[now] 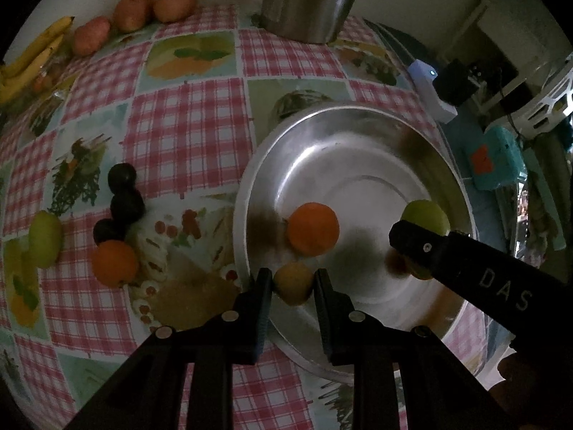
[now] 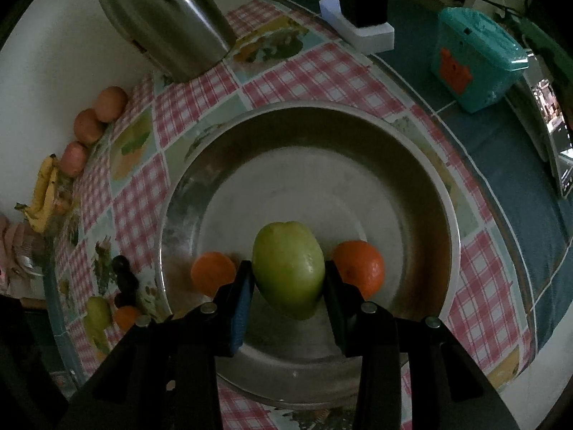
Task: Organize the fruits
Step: 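Lower the green pear into the bowl with the right tool while the left tool drops the kiwi, then move both open tools back from the bowl toward the loose green pear and orange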
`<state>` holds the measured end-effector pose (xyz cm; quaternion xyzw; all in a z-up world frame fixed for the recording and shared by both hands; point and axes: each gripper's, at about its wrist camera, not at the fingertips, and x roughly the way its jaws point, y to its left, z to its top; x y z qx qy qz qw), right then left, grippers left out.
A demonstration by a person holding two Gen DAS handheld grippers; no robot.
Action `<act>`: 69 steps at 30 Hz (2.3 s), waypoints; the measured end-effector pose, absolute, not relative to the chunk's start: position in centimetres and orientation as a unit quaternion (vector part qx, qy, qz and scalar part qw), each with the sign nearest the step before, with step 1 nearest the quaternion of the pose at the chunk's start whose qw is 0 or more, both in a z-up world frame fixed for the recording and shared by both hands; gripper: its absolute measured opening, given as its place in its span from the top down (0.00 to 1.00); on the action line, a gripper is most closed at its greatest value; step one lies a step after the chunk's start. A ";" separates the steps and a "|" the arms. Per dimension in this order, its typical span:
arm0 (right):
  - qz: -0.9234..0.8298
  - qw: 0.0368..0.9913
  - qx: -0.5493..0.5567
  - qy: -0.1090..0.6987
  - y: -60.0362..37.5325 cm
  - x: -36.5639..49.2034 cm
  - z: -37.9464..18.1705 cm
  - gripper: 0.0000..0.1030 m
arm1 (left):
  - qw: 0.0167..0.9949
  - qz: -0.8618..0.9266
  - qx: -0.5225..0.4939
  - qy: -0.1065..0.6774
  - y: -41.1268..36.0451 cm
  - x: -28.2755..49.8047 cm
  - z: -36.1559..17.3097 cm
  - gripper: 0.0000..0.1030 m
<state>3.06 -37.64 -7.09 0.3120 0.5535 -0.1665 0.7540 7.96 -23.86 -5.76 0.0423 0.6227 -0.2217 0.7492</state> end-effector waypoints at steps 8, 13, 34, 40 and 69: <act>-0.169 0.750 0.306 0.562 -37.5 3.2 -7.2 0.61 | 0.747 -0.224 0.048 0.625 -24.2 7.9 -5.9 0.71; -0.167 0.751 0.308 0.560 -37.4 3.4 -7.3 0.61 | 0.746 -0.227 0.047 0.625 -24.3 7.8 -5.9 0.67; -0.183 0.772 0.311 0.524 -38.2 2.6 -4.9 0.58 | 0.751 -0.222 0.015 0.622 -22.2 8.3 -4.4 0.36; -0.185 0.770 0.310 0.526 -38.1 2.5 -4.9 0.58 | 0.758 -0.187 -0.016 0.624 -19.5 9.7 -4.2 0.28; -0.113 0.801 0.186 0.558 -29.6 5.9 -3.5 0.58 | 0.816 -0.022 -0.061 0.574 -5.7 13.5 -1.6 0.10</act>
